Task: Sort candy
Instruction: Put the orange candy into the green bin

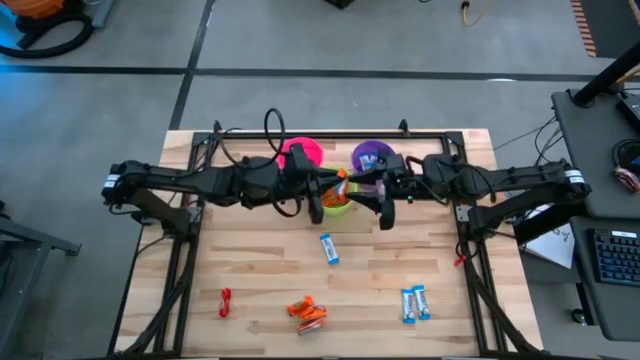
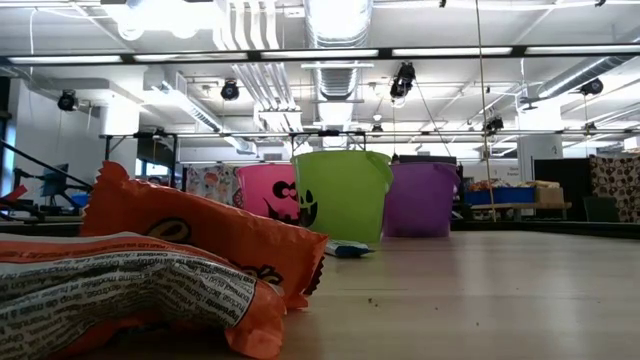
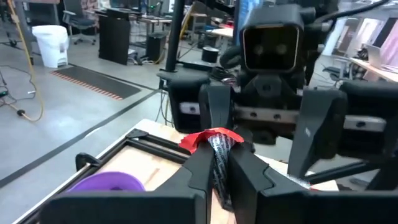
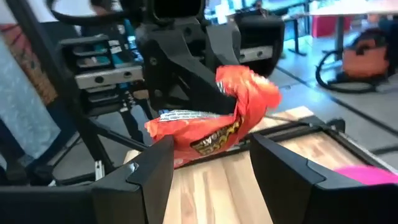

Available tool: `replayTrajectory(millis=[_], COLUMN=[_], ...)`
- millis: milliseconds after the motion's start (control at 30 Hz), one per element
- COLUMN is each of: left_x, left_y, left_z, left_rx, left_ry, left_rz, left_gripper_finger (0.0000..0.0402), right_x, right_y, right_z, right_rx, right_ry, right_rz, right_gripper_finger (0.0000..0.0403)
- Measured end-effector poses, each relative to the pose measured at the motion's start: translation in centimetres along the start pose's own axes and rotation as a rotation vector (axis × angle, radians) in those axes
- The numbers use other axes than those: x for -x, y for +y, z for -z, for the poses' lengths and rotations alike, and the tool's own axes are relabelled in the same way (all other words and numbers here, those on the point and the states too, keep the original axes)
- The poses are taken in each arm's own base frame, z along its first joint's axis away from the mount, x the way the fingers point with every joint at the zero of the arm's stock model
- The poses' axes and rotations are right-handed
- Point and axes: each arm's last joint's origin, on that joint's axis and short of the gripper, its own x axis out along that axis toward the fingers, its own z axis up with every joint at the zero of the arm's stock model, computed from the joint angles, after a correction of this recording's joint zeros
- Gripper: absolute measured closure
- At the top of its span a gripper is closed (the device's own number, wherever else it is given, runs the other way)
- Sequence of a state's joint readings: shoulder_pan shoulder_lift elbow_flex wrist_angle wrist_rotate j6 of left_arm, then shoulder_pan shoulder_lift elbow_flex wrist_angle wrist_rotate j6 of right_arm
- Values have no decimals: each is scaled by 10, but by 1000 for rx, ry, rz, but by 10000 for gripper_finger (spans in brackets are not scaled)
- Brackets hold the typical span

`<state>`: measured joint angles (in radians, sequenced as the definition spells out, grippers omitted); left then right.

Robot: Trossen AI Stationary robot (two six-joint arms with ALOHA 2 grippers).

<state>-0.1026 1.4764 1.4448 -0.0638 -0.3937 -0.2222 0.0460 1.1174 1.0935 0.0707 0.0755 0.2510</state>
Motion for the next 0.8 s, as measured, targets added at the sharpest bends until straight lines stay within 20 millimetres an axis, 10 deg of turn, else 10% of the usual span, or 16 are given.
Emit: replayTrajectory(millis=[367, 800], left_x=[-2, 17], left_y=[1, 8], left_z=[0, -6], left_rx=[2, 13], left_ry=[7, 71], left_rz=[34, 21], left_gripper_finger=[386, 360], right_x=[-21, -24], right_y=[6, 6], right_z=[12, 14], right_rx=[-64, -39], right_ry=[-16, -5], right_rz=[-15, 26], right_gripper_finger=[216, 388])
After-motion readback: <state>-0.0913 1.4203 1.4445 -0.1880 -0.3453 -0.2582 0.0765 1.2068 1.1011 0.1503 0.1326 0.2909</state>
